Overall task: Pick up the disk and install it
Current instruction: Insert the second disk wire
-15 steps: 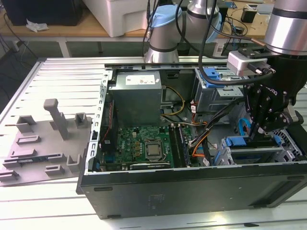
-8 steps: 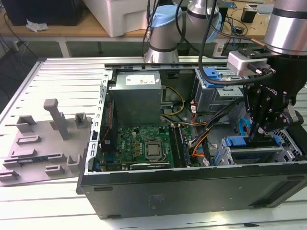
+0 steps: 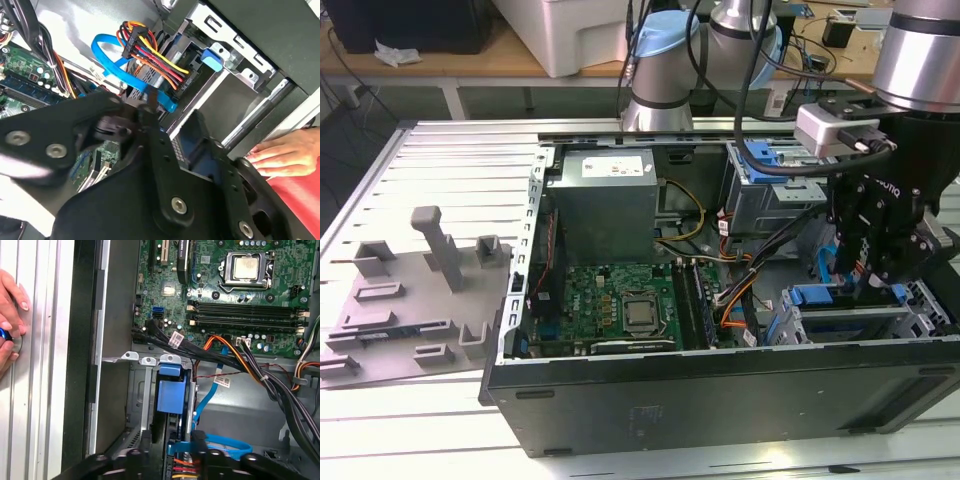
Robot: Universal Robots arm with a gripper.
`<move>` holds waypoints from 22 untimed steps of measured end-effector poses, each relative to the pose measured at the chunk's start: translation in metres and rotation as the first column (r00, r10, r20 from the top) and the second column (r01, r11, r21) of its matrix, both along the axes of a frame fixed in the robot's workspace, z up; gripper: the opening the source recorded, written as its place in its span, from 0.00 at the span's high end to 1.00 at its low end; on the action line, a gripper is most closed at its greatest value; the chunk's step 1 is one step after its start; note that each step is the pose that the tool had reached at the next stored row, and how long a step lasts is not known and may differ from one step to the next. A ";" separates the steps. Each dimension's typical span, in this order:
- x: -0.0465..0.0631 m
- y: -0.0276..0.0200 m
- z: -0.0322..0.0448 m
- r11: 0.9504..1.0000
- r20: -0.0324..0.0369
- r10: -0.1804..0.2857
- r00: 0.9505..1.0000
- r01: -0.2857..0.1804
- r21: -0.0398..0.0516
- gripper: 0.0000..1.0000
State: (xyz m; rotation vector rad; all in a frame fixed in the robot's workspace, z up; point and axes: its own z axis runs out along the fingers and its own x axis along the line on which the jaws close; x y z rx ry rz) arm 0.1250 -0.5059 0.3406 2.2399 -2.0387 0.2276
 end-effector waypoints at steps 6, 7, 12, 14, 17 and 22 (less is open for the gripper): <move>0.000 0.0005 0.0087 1.000 0.000 0.000 1.000 0.000 0.000 0.35; 0.000 0.0006 0.0093 1.000 0.000 0.000 1.000 0.000 0.000 0.35; 0.000 0.0012 0.0181 1.000 0.000 0.000 1.000 0.000 0.000 0.35; 0.000 0.0014 0.0187 1.000 0.000 0.000 1.000 0.000 0.000 0.35; 0.000 0.0015 0.0190 1.000 0.000 0.000 1.000 0.000 0.000 0.35; 0.000 0.0014 0.0205 1.000 0.000 0.000 1.000 0.000 0.001 0.36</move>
